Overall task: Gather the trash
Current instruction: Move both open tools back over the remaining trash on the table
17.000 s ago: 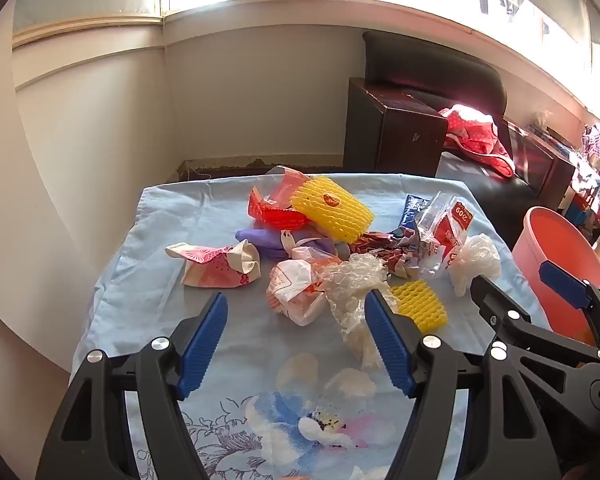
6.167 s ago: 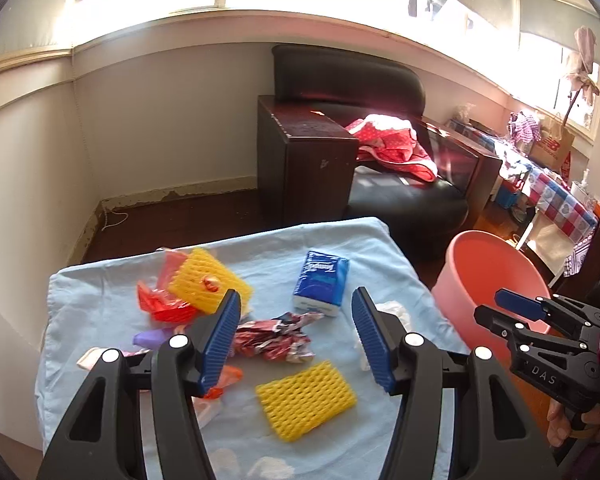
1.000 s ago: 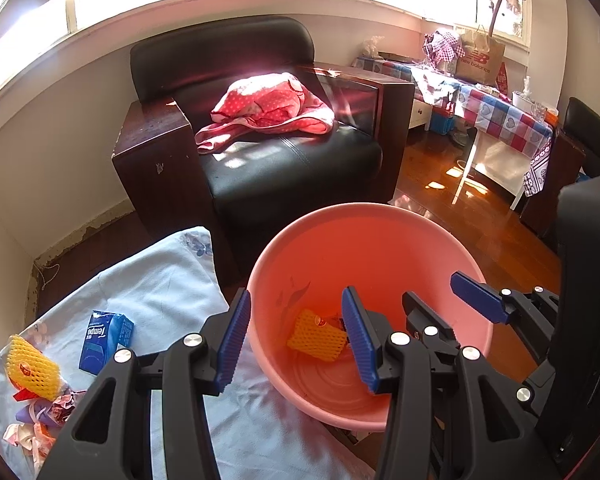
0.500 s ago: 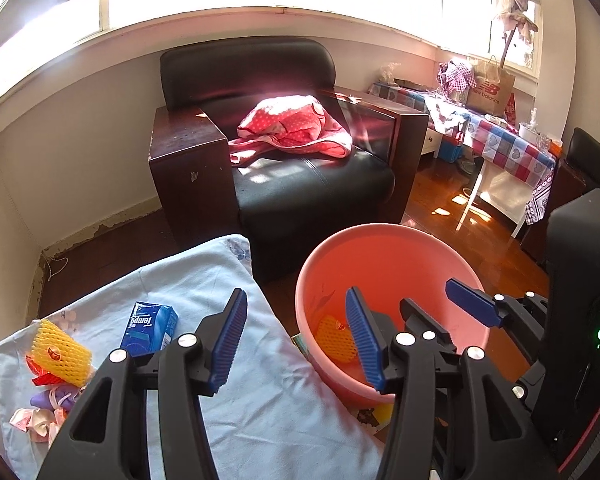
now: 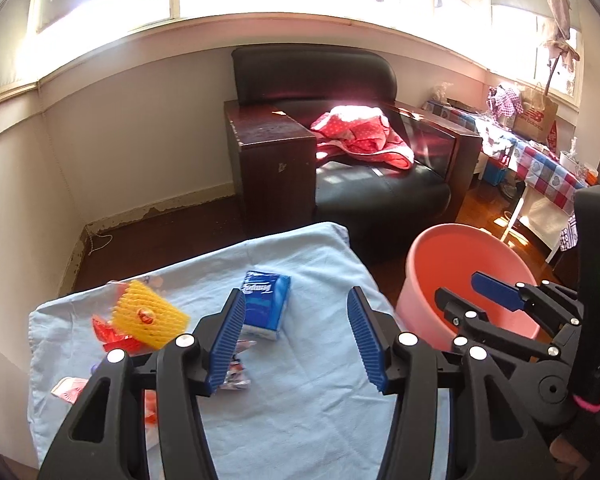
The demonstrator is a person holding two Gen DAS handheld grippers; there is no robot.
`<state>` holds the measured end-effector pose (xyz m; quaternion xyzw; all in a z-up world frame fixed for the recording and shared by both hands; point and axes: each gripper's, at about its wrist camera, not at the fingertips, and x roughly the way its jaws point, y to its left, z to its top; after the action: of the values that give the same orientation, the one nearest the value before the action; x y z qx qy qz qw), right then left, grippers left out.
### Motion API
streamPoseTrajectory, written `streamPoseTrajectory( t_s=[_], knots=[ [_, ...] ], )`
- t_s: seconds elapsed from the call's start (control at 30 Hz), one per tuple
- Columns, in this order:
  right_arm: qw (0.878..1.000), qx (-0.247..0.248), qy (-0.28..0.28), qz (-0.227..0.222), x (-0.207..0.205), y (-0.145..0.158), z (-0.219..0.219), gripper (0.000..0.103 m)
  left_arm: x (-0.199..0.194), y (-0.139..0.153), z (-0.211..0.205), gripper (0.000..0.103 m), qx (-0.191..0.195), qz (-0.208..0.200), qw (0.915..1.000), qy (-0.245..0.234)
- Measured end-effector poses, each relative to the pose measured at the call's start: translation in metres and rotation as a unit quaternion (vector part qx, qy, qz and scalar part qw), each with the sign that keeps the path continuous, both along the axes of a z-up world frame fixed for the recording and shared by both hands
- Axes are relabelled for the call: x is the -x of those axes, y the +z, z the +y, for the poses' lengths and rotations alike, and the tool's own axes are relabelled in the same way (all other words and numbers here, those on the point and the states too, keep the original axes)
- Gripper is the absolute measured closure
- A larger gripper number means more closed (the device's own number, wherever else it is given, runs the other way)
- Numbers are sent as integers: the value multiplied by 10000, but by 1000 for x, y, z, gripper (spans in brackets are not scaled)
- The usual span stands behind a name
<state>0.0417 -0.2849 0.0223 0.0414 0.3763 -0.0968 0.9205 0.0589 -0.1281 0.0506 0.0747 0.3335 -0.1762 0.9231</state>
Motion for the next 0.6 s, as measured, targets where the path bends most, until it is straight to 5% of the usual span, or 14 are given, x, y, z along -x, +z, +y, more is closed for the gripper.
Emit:
streamPoseTrajectory(
  t_s=[0.37,0.6],
  knots=[
    [9917,-700,1072,93,-20,-17,55,64,9,-28,137,49,152,186,9931,1148],
    [9805,-956,1701,238,-22,-31,88,64,20,-58,184,49,307,558,9869,1480]
  ],
)
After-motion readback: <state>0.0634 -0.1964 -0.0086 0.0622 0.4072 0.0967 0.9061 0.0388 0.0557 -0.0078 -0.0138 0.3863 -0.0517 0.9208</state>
